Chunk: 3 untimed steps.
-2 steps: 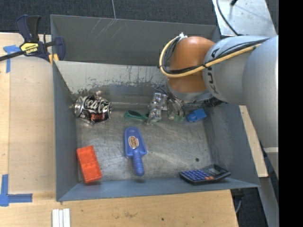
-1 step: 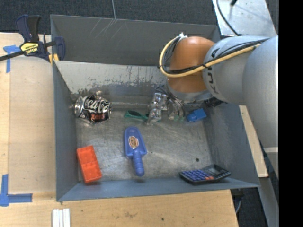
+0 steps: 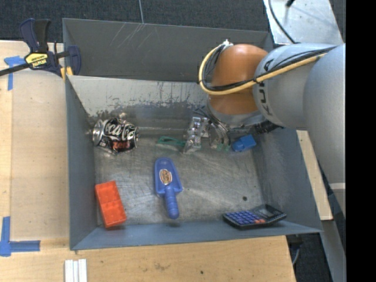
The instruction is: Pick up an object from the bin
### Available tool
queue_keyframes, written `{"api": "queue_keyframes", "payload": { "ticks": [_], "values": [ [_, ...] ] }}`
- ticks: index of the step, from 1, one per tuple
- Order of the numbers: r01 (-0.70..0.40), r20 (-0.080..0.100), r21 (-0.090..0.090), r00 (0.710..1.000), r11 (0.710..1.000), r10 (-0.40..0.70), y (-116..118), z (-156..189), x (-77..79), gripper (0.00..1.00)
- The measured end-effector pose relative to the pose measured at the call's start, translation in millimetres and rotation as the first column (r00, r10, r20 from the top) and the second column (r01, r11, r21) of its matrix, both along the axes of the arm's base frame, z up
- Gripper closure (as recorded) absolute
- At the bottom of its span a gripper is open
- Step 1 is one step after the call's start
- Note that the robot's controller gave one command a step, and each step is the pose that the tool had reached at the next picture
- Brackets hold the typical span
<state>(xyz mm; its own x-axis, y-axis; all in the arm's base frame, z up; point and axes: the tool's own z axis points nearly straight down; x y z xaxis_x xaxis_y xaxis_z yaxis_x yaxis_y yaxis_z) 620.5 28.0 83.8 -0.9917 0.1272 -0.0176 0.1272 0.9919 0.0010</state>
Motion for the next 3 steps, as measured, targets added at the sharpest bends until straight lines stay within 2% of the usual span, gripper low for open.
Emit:
{"api": "queue_keyframes", "payload": {
  "ticks": [1, 3],
  "values": [
    [0.0, -0.018, 0.001, 1.0, 1.0, 0.0, 0, 18, -3.2, 1.0],
    [0.0, -0.008, 0.002, 1.0, 1.0, 0.0, 0, 48, 1.3, 1.0]
  ]
}}
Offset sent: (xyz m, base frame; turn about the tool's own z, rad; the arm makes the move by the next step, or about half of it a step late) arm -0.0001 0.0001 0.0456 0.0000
